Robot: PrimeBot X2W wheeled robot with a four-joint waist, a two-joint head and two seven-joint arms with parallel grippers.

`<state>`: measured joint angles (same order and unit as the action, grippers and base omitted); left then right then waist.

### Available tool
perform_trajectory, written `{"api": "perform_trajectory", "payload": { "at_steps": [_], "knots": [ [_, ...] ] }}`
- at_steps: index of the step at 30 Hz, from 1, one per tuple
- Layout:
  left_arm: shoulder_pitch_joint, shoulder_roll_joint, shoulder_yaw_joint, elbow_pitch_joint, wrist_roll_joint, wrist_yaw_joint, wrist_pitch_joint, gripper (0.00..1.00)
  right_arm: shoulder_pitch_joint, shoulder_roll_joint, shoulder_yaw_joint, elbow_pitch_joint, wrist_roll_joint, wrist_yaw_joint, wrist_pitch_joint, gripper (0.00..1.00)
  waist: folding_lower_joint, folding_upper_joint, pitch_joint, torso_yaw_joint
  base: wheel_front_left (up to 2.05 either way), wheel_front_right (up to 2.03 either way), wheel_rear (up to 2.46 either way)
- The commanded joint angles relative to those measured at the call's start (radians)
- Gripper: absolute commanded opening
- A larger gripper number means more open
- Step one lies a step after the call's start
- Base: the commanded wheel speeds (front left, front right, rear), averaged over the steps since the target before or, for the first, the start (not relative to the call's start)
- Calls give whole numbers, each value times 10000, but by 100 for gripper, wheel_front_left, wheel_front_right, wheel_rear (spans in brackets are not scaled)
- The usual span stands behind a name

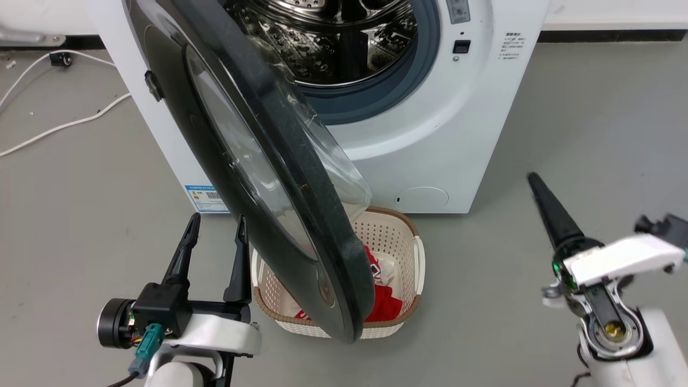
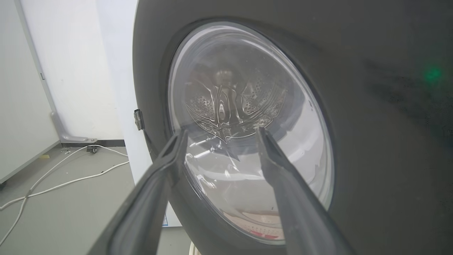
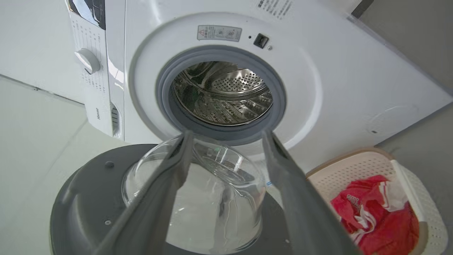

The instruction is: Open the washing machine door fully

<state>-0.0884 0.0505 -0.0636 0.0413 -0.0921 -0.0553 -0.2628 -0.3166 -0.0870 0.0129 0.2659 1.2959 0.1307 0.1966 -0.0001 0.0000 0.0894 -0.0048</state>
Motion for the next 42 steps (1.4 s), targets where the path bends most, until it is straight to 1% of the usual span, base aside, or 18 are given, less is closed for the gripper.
{"api": "perform_trajectory", "payload": {
  "at_steps": [1,5,8,11,14,17,19,22,24,27,33,42],
  "knots": [
    [137,-7,59,30,57,-25,-30,100,408,-136,-78,-161,-660,0,-636,100,1,0,-96,-69,0,0,0],
    [261,-5,150,97,94,-87,-30,100,1176,-182,-338,-395,-2294,0,-2163,100,1,0,-282,-140,0,0,0],
    [315,-7,201,114,91,-110,-28,100,1552,-228,-641,-657,-3798,0,-3191,100,1,0,-397,-198,0,0,0],
    [393,-5,238,120,90,-120,-28,100,1800,-238,-886,-1087,-5700,0,-3929,100,1,0,-478,-246,0,0,0],
    [392,-5,264,119,107,-142,-28,100,1949,-149,-1199,-1786,-7804,0,-4263,100,1,0,-535,-261,0,0,0],
    [403,-5,303,111,106,-152,-30,100,2164,37,-1352,-2770,-9770,-1,-4383,100,1,0,-613,-240,0,0,0],
    [425,-5,324,93,123,-161,-28,100,2421,150,-1284,-3334,-10900,-1,-4336,100,1,0,-652,-223,0,0,0],
    [430,-7,339,72,140,-165,-30,100,2849,290,-981,-3937,-12104,-1,-4121,100,1,0,-682,-203,0,0,0],
    [434,-5,337,55,149,-164,-28,100,3170,344,-723,-4006,-12519,-1,-3948,100,1,0,-691,-197,0,0,0],
    [413,-7,301,20,163,-151,-30,100,3436,367,-555,-3686,-12763,-3,-3817,100,1,0,-658,-184,0,0,0],
    [398,-7,287,-12,170,-116,-29,100,3326,378,-441,-2915,-12567,-3,-3970,100,1,0,-572,-228,0,0,0],
    [417,-5,206,60,130,-108,-28,100,2876,380,-362,-2284,-12641,-3,-4101,100,1,0,-525,-180,0,0,0]
  ]
}}
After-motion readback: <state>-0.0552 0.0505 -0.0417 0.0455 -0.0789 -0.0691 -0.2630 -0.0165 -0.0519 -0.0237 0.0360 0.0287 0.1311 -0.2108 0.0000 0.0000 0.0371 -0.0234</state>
